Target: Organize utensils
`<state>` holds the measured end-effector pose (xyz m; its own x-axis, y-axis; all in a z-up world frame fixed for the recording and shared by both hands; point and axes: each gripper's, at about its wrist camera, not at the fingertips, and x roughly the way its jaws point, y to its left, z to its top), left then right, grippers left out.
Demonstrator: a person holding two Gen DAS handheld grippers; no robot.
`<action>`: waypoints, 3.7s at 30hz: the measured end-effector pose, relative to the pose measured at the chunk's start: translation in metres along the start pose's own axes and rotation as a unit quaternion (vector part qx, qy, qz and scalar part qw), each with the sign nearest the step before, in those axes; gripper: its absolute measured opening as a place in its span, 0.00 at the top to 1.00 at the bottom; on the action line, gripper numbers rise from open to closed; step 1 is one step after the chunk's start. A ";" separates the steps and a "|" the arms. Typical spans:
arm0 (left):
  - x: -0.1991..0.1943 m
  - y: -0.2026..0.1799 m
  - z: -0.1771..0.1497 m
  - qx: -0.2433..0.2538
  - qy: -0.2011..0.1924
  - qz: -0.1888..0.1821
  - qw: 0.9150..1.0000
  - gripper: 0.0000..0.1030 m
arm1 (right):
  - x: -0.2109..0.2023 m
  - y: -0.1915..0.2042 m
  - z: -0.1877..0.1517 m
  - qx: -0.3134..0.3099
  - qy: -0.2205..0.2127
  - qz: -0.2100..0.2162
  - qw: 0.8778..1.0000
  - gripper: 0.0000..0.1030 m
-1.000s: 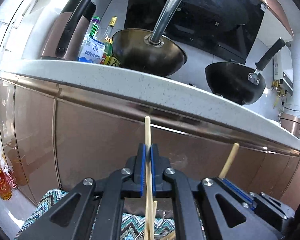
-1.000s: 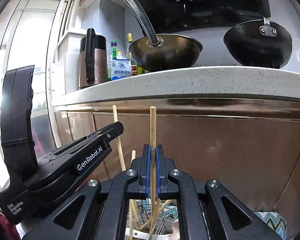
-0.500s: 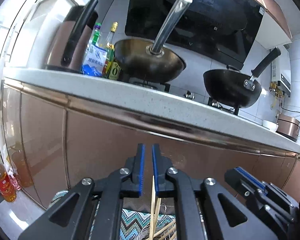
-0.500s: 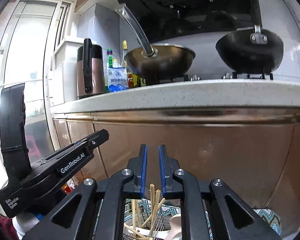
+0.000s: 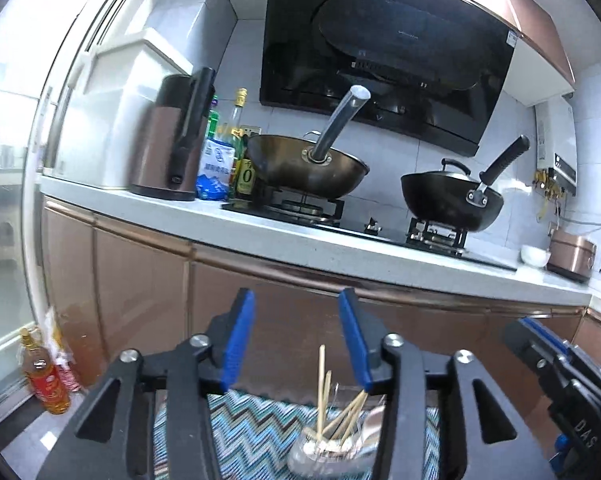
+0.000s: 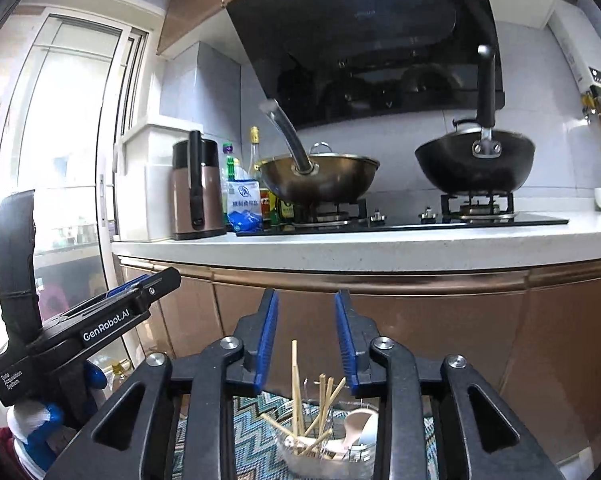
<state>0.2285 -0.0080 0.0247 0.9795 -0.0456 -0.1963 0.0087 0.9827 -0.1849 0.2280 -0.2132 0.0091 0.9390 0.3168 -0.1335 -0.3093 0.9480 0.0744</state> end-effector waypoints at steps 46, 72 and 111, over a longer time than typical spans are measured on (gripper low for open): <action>-0.153 0.017 -0.038 0.091 0.019 0.124 0.988 0.21 | -0.179 -0.003 -0.046 -0.016 0.027 -0.224 0.974 0.00; -0.176 0.013 -0.027 0.086 -0.030 0.126 0.988 0.21 | -0.204 0.011 -0.031 -0.047 -0.005 -0.255 0.966 0.00; -0.183 0.015 -0.026 0.085 -0.030 0.118 0.989 0.21 | -0.204 0.021 -0.032 -0.058 -0.004 -0.246 0.967 0.00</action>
<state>0.0446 0.0106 0.0329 0.9682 0.1949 -0.1571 -0.1933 0.9808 0.0256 0.0256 -0.2570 0.0067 0.9778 -0.1741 -0.1166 0.1618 0.9809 -0.1075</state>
